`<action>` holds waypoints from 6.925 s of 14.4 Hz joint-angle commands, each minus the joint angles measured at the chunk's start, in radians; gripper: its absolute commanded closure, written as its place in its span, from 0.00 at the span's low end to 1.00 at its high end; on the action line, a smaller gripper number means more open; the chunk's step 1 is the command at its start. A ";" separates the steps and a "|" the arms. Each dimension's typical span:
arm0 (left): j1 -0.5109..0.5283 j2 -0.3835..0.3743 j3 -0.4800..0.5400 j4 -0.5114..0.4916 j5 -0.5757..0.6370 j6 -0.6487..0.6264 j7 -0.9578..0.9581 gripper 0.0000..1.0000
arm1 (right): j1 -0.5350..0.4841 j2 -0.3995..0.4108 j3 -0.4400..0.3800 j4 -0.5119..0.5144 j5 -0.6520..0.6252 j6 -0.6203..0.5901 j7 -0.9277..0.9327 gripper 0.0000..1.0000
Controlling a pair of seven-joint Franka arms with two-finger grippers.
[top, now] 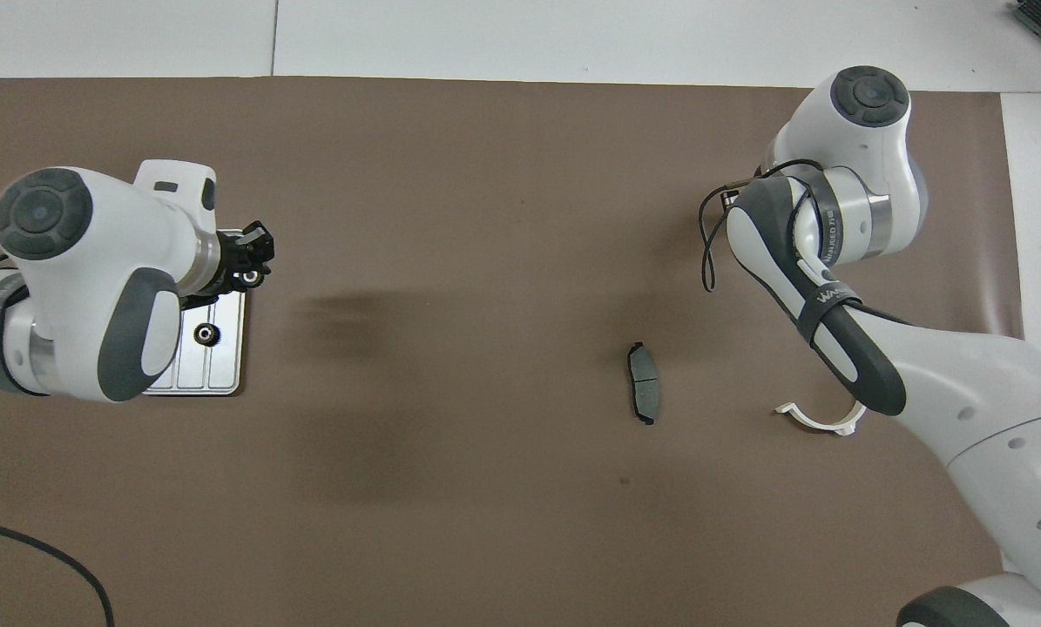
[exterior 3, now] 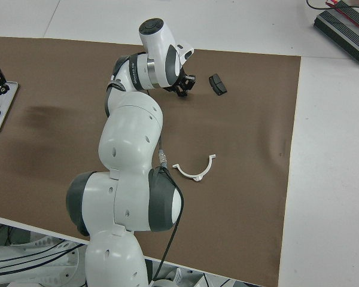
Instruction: Place bearing gear from tray to pile
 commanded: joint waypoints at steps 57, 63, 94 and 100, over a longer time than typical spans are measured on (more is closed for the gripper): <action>0.215 -0.028 0.028 -0.315 -0.015 0.260 0.254 0.47 | 0.548 -0.062 0.033 -0.260 -0.011 0.463 0.692 0.79; 0.217 -0.027 0.030 -0.311 -0.015 0.260 0.269 1.00 | 0.501 -0.065 0.025 -0.166 -0.037 0.247 0.552 0.94; -0.385 0.256 0.028 0.107 -0.040 0.233 -0.064 0.00 | -0.061 -0.329 0.033 -0.464 0.072 0.078 0.022 0.24; -0.184 0.035 0.031 0.104 -0.035 -0.052 0.150 0.00 | 0.123 -0.307 0.034 -0.343 0.069 0.092 0.285 0.37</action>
